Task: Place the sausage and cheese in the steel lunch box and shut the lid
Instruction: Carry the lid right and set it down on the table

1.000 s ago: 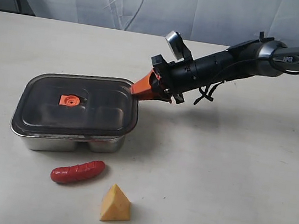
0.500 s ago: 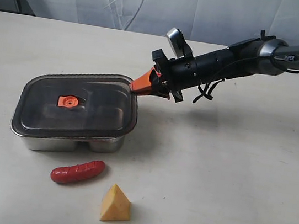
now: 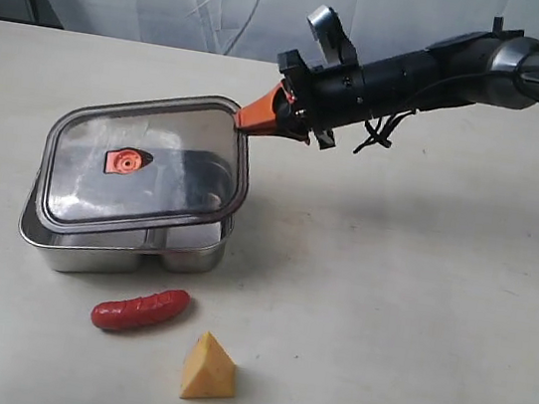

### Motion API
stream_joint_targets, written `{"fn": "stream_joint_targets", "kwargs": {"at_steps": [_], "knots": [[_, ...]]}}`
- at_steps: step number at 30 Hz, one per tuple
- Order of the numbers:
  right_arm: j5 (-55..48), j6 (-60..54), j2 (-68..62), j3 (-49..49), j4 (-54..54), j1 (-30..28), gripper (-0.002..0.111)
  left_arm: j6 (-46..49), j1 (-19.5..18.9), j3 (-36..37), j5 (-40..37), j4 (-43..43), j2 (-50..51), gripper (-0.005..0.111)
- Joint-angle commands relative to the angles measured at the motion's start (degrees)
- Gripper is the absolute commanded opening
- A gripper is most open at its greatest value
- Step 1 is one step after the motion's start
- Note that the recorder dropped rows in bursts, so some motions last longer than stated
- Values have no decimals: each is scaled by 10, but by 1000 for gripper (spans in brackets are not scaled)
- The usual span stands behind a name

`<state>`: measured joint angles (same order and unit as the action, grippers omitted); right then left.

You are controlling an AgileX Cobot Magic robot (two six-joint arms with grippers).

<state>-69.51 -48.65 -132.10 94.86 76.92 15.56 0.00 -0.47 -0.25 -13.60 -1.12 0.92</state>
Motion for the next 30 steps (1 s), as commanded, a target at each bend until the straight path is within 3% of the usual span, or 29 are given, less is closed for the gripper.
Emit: {"fn": "stream_joint_targets", "kwargs": {"at_steps": [1,11,19,23,30], "knots": [[-5,-5,22,4,22,-1,-1,0,0,3,0,0,-3,0],[-5,-22,61,4,93,-6,-1,0,0,3,0,0,-3,0],[9,-75,105,4,120,-60,-1,0,0,3,0,0,-3,0],[73,-77,135,4,42,-83,-1,0,0,3,0,0,-3,0],[229,-66,234,4,-233,-85,-1,0,0,3,0,0,-3,0]]}}
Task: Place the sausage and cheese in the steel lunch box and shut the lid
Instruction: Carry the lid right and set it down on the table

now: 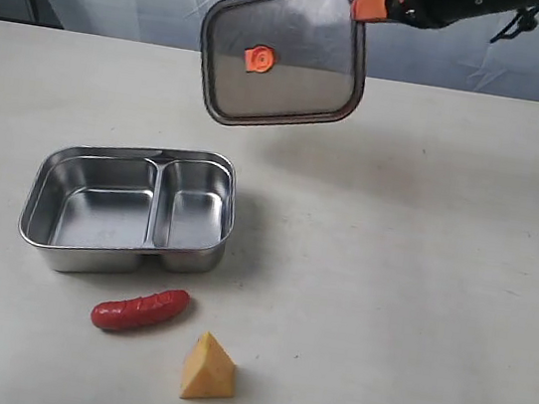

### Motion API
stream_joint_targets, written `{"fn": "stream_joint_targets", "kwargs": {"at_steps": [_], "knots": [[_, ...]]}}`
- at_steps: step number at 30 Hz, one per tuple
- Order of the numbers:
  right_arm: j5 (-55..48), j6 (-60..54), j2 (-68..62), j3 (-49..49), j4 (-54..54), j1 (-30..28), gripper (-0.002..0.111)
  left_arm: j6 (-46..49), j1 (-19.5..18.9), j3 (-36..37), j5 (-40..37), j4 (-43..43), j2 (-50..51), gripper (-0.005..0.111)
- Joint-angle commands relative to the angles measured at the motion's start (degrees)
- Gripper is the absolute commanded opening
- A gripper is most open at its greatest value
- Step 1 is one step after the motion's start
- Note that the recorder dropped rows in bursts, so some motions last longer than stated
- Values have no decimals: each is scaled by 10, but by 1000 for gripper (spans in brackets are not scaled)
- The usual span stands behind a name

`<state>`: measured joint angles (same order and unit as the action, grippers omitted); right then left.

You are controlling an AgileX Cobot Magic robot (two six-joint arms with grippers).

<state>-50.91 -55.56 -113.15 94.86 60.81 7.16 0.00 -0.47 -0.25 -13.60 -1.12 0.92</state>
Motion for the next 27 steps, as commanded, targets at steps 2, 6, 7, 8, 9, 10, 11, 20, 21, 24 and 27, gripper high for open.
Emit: {"fn": "stream_joint_targets", "kwargs": {"at_steps": [2,6,7,8,9,10,11,20,21,24,27], "knots": [[67,4,74,4,-150,3,-1,0,0,3,0,0,-3,0],[38,4,111,4,-434,49,-1,0,0,3,0,0,-3,0],[24,4,112,4,-458,62,-1,0,0,3,0,0,-3,0],[12,4,112,4,-482,81,-1,0,0,3,0,0,-3,0],[10,4,112,2,-506,102,-1,0,0,3,0,0,-3,0],[7,4,112,2,-545,124,-1,0,0,3,0,0,-3,0],[4,17,112,2,-581,149,-1,0,0,3,0,0,-3,0],[-77,140,100,2,-736,291,-1,0,0,3,0,0,-3,0],[-91,149,96,2,-737,299,-1,0,0,3,0,0,-3,0],[-127,173,83,1,-721,316,-1,0,0,3,0,0,-3,0],[-132,182,82,-20,-702,332,-1,0,0,3,0,0,-3,0]]}}
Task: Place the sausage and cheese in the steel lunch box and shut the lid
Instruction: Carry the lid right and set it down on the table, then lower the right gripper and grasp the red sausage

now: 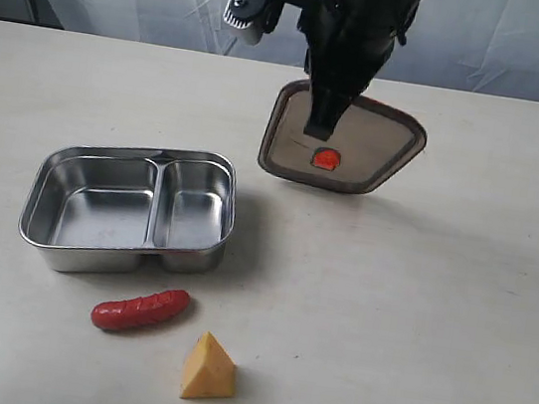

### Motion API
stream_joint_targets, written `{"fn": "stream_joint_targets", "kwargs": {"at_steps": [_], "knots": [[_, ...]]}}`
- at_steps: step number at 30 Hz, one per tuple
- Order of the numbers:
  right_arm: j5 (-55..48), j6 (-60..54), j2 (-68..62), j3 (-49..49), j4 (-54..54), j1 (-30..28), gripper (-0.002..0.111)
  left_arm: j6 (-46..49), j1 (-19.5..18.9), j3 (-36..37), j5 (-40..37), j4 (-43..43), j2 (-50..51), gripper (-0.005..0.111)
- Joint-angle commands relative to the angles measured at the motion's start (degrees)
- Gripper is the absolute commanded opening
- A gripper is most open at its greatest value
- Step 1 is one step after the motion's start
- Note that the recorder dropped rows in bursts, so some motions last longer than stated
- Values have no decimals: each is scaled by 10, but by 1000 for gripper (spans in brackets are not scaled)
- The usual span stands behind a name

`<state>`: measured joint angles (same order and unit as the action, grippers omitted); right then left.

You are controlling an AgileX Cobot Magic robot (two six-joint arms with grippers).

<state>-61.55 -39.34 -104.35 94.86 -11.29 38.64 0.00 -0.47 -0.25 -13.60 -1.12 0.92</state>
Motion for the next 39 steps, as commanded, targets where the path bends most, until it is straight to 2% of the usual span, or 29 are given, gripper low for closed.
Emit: {"fn": "stream_joint_targets", "kwargs": {"at_steps": [1,7,13,19,21,23,24,25,31,39], "knots": [[-26,21,-5,-33,22,22,-1,0,0,3,0,0,-3,0],[-18,47,-5,-127,48,48,-1,0,0,3,0,0,-3,0],[51,47,-5,-230,109,92,-1,3,0,3,0,0,-3,0],[80,56,-2,-251,196,102,-1,3,0,3,0,0,-3,0],[69,29,4,-244,256,102,7,3,0,3,0,0,-3,0],[70,-30,16,-233,295,102,29,3,0,3,0,0,-3,0],[70,-61,18,-221,317,102,44,3,0,3,0,0,-3,0],[73,-79,18,-214,325,104,49,3,0,3,0,0,-3,0],[172,-132,4,-208,272,151,49,3,0,3,0,0,-3,0],[217,-133,-55,-208,243,175,49,3,0,3,0,0,-3,0]]}}
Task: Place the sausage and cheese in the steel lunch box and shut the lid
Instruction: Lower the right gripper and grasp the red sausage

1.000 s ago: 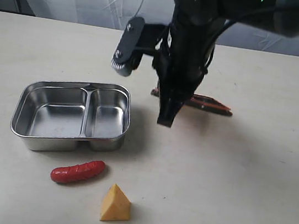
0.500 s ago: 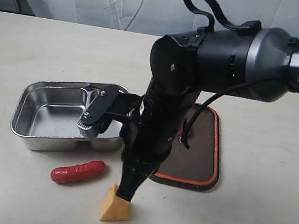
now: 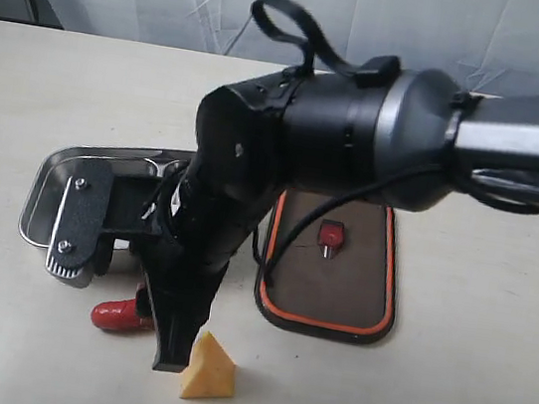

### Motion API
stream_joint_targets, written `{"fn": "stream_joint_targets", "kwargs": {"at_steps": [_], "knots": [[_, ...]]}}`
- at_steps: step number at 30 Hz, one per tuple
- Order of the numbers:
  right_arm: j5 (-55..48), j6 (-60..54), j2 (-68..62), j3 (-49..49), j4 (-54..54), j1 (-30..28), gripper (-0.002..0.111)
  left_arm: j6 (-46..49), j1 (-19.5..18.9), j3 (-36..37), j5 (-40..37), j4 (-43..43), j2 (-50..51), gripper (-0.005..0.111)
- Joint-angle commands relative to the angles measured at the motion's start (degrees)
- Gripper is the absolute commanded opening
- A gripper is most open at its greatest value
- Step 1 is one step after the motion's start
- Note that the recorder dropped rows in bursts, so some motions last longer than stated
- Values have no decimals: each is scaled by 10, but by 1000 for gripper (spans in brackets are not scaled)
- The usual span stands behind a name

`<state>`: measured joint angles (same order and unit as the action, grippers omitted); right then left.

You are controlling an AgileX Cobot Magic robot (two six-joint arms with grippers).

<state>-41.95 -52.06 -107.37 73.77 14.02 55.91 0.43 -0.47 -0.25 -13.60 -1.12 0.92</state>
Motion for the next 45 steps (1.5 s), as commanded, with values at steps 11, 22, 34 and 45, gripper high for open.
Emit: {"fn": "stream_joint_targets", "kwargs": {"at_steps": [11,22,34,45], "knots": [[61,-6,-75,22,-17,2,49,-1,0,3,0,0,-3,0],[25,-6,-117,74,-24,16,49,-1,0,3,0,0,-3,0],[30,-6,-148,77,-37,34,49,-1,0,3,0,0,-3,0],[20,-6,-156,77,-36,35,10,-1,0,3,0,0,-3,0]]}}
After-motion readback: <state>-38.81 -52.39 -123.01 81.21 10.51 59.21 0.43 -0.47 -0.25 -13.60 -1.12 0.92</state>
